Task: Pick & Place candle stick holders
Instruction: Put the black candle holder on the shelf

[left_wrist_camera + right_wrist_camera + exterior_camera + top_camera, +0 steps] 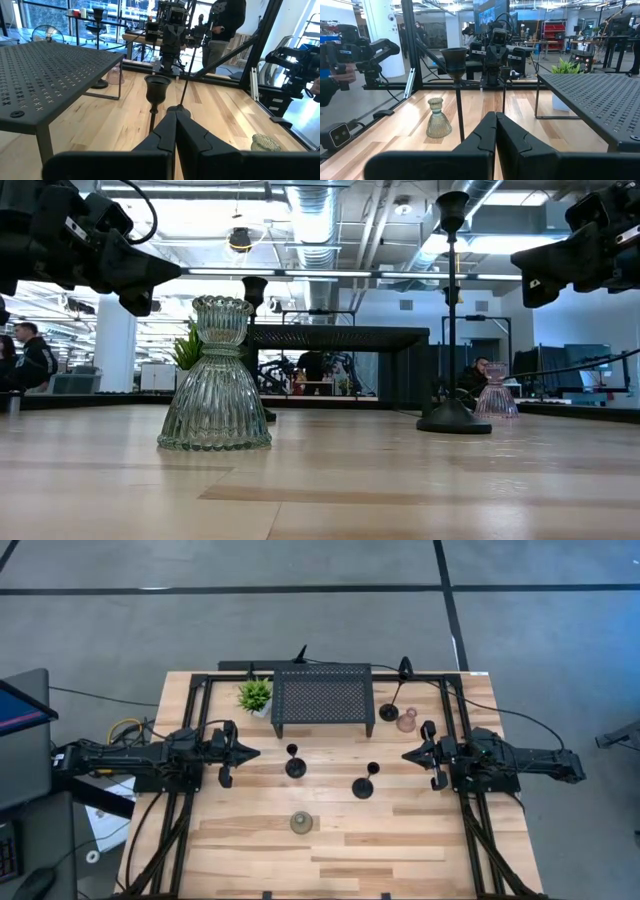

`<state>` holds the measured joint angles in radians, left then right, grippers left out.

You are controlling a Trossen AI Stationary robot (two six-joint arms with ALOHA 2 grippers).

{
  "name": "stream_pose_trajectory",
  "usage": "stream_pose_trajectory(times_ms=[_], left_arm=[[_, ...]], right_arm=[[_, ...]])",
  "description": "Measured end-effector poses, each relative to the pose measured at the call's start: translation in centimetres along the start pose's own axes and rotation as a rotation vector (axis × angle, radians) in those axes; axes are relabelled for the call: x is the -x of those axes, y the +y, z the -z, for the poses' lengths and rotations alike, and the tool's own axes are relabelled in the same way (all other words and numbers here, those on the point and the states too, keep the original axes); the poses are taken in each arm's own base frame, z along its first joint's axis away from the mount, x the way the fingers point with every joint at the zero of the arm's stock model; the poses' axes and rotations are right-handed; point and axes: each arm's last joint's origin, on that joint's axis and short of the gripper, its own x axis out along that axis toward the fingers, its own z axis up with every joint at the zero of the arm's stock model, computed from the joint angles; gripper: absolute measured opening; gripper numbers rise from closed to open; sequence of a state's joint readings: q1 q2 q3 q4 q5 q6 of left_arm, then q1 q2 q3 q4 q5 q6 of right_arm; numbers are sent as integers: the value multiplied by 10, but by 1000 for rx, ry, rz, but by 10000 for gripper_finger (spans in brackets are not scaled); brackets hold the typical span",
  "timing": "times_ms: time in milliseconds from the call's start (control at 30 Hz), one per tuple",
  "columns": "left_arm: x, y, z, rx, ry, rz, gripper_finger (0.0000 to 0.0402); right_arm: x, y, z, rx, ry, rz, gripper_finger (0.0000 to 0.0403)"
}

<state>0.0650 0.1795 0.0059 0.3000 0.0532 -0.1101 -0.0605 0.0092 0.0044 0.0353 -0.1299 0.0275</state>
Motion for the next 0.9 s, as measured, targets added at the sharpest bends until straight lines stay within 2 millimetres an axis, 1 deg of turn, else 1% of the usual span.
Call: stream_pose_trajectory(times_ms=[300, 433, 600, 700, 800, 900], left_arm=[[-1, 0, 1, 1, 11, -1, 7], [-3, 1, 4, 0, 40, -4, 7], [-5, 1, 8, -45, 78, -7, 7], [-7, 1, 10, -44, 99, -9, 7], [-8, 2, 11, -44, 106, -9, 7], [-9, 1, 8, -45, 80, -7, 7]], right_arm=[[0, 0, 0, -22, -1, 1, 0], [0, -2, 0, -18, -4, 53, 0], [0, -2, -1, -24, -8, 78, 0], [1, -6, -3, -70, -29, 204, 0], [2, -9, -4, -84, -2, 335, 0], [3, -9, -10, -68, -1, 389, 0]])
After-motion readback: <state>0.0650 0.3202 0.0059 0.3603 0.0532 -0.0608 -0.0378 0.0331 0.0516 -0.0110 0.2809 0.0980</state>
